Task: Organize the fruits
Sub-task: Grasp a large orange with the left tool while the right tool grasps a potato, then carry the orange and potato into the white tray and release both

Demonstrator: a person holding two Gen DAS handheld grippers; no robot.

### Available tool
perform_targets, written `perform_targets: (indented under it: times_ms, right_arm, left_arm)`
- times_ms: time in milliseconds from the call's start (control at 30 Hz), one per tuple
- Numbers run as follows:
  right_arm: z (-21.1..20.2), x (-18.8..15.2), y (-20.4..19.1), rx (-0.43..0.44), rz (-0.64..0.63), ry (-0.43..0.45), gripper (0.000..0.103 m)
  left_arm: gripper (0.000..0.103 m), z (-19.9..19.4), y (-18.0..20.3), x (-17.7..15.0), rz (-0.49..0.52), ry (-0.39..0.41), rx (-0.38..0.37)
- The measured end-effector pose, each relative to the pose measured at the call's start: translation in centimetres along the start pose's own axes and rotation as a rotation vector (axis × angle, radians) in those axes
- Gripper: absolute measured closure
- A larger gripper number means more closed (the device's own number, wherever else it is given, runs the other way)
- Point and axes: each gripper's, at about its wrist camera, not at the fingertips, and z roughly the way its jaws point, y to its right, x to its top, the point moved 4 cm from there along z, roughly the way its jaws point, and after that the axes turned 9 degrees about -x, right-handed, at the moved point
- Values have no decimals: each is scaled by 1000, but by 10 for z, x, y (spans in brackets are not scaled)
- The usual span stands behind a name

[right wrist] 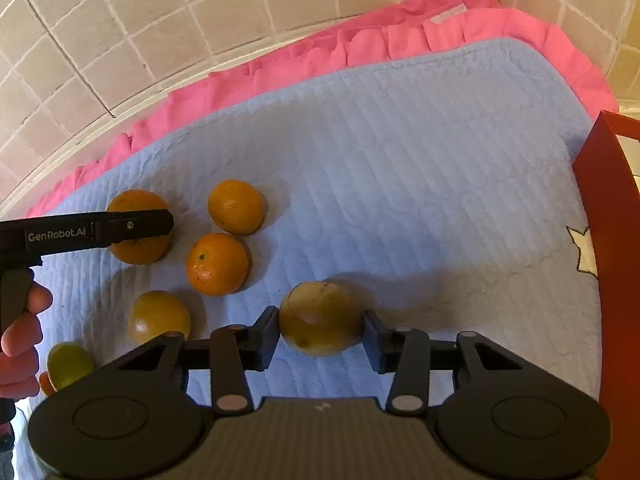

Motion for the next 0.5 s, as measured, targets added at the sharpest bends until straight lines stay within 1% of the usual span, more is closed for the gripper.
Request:
perform_targets:
  times_ms: [100, 233, 367, 500]
  right_arm:
    - [-7, 0, 2, 22, 14, 10, 58]
    - [-27, -2, 5, 14, 15, 56, 58]
    - [-52, -7, 12, 27, 36, 99, 58]
    - [-83, -14, 25, 33, 52, 162, 58]
  left_arm:
    - [40, -2, 5, 0, 11, 5, 21]
    - [40, -11, 17, -1, 53, 17, 60]
    - [40, -32, 36, -1, 90, 52, 56]
    - [40, -56, 70, 4, 153, 103, 44]
